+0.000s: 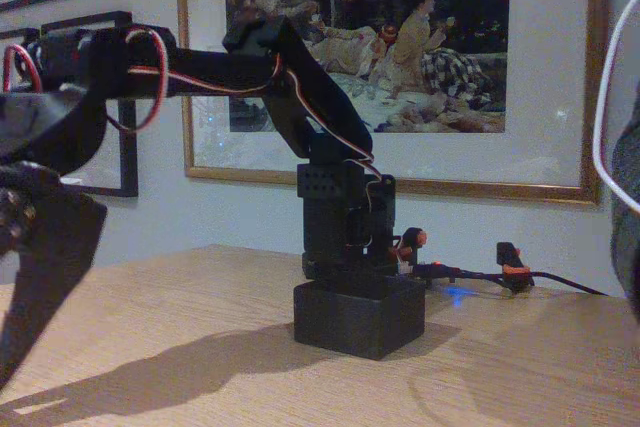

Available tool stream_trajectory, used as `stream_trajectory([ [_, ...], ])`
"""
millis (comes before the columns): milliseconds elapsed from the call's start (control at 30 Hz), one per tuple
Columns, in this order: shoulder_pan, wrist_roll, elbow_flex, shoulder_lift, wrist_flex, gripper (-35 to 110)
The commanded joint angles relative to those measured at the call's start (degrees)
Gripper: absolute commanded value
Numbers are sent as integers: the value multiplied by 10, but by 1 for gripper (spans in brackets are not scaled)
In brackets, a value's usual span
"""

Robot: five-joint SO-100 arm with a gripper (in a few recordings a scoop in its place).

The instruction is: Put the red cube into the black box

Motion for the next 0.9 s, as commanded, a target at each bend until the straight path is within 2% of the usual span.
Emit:
stream_trajectory([
  [0,-2,7,-4,11,4,29],
  [433,4,3,-8,9,7,13],
  [867,0,-3,18,29,4,3],
])
